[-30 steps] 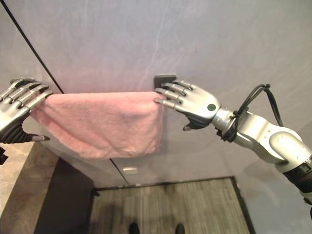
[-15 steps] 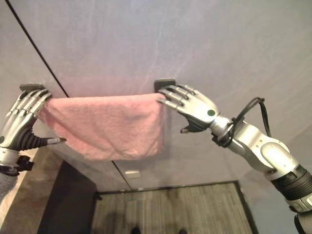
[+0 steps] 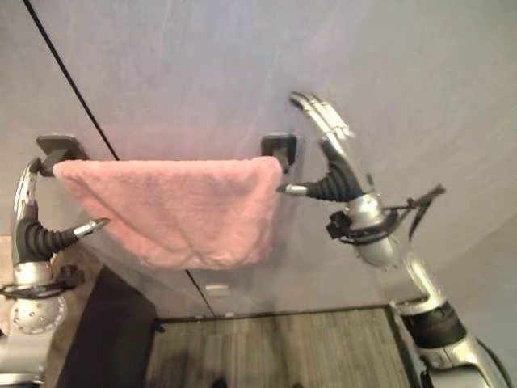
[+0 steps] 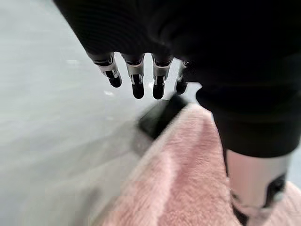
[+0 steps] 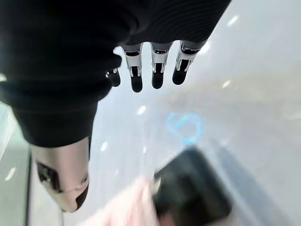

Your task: Put brush and paste in cup on sink, flatten towel.

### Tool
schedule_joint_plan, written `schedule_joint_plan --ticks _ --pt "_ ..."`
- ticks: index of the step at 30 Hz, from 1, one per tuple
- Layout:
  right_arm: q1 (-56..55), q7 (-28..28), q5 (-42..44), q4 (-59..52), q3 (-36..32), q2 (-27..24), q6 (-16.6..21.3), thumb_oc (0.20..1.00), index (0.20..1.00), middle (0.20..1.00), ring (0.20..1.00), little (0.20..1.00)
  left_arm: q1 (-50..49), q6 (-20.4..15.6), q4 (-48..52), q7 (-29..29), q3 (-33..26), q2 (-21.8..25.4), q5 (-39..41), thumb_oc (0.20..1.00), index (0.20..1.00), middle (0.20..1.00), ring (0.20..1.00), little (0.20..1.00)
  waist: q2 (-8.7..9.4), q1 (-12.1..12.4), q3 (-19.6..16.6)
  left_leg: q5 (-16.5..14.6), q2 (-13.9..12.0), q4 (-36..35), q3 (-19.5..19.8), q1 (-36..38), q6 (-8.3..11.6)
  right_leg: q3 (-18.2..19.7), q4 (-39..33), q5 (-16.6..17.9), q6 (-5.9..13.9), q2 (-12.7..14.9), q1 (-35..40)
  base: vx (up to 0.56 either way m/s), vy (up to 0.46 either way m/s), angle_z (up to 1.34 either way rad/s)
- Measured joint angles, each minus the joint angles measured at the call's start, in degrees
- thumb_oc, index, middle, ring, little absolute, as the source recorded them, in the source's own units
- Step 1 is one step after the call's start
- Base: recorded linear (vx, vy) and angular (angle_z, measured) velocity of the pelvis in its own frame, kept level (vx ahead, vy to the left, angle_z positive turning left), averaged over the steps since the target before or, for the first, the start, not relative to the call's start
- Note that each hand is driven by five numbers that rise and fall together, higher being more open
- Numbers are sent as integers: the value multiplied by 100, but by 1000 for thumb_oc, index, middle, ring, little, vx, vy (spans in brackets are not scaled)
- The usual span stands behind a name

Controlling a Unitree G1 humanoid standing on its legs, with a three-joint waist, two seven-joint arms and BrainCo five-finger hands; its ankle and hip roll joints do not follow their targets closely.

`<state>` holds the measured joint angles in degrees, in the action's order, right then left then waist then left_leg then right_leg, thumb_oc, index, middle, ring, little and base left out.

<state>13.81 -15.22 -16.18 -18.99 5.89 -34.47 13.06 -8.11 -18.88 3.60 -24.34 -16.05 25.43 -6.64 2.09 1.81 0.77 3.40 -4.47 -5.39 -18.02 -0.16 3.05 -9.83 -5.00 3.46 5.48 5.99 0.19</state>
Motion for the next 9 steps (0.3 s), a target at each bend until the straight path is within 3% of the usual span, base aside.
schedule_joint_plan --ticks 1,2,4,5,7,8,9 --pt "-372 -10 71 -214 -406 226 48 1000 1000 1000 1000 1000 -51 22 26 2 -53 -309 328 1000 1000 1000 1000 1000 0 19 50 -9 3 -2 9 33 -11 -6 -36 -22 -6 6 71 0 0 0" --pt "-1116 -129 320 -359 -785 351 129 1000 1000 1000 1000 1000 -540 61 -201 85 53 -556 669 1000 1000 1000 1000 1000 21 -120 81 -25 2 -3 -15 1 -1 9 -2 -39 13 3 -2 0 0 0" --pt "-2490 -145 543 -448 -1645 738 273 1000 1000 1000 1000 1000 -1196 207 -511 380 315 -811 1030 1000 1000 1000 1000 1000 61 -193 169 -50 5 -25 -16 5 5 11 -47 -78 23 9 18 -30 -14 -6" --pt "-2795 -214 744 -290 -1656 851 89 1000 1000 1000 1000 1000 -1573 457 -828 567 413 -839 1279 1000 1000 1000 1000 1000 51 -327 200 -65 0 -27 -46 10 11 45 -48 -78 7 6 5 -40 -26 -15" --pt "-2839 -211 801 -209 -1590 933 75 1000 1000 1000 1000 1000 -1615 573 -1073 695 521 -879 1375 1000 1000 1000 1000 1000 -15 -494 270 -63 -11 -20 -87 9 12 76 -28 -60 7 -1 -29 -69 -27 -8" --pt "-3052 -176 997 110 -1665 1045 390 1000 1000 1000 1000 1000 -1462 448 -1423 828 785 -758 1587 1000 1000 1000 1000 1000 -46 -507 278 -59 -8 -23 -71 16 14 52 -21 -62 12 0 -3 -80 -29 5" --pt "-3320 -59 1332 1139 -1354 1100 287 1000 1000 1000 1000 1000 -1315 584 -2019 1112 1106 -765 1807 1000 1000 1000 1000 1000 -10 -499 242 -68 -7 -27 -61 -2 18 53 -48 -108 48 3 -6 -72 -31 8"
